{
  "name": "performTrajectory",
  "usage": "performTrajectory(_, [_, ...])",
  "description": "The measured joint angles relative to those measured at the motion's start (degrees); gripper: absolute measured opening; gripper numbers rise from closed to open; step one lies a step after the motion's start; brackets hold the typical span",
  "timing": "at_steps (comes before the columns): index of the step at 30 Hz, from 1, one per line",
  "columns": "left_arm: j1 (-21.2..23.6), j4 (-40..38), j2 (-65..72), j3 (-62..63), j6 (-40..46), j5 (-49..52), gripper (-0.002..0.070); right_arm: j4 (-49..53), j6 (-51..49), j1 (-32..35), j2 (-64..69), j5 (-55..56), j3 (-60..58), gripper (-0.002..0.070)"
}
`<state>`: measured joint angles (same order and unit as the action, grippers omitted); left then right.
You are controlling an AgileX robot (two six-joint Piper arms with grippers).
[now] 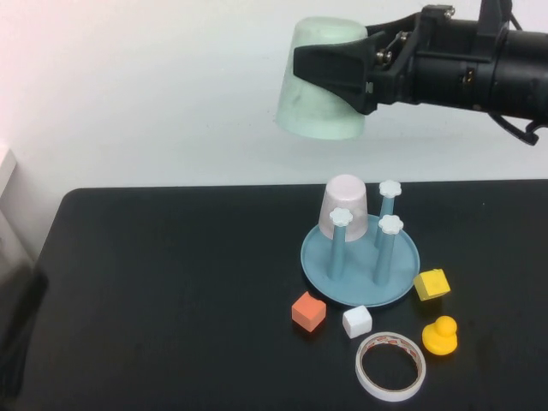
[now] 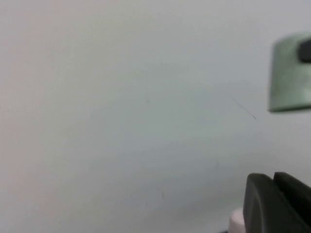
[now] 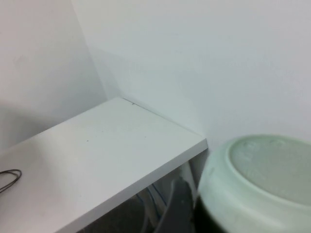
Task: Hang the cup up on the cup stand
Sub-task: Place the cup on the cup holder
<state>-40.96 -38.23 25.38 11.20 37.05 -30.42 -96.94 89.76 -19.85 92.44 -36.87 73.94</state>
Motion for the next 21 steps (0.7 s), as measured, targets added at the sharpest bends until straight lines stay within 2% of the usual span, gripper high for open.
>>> performTrajectory(2, [0.00,-2.43,-5.60,-1.25,6.95,6.89,0.0001,0.11,0.13,-0.02,0.12,0.44,0.00,0.0587])
performTrajectory(7, [0.00,-7.80,-14.62,-2.47,16.80,18.11,0.0000,0.11,0.17,-0.02,1.88,1.39,0.00,0.0587])
performTrajectory(14, [0.00,-8.81,-19.42,-2.47,19.42,26.83,0.0000,0.71,1.68,-0.02,5.61,2.57,0.00,0.0587])
performTrajectory(21, [0.00,-8.81,-19.54,-2.47,19.54,33.55,0.0000,4.80,18.51,0.03,7.35,0.87,0.00,0.0587])
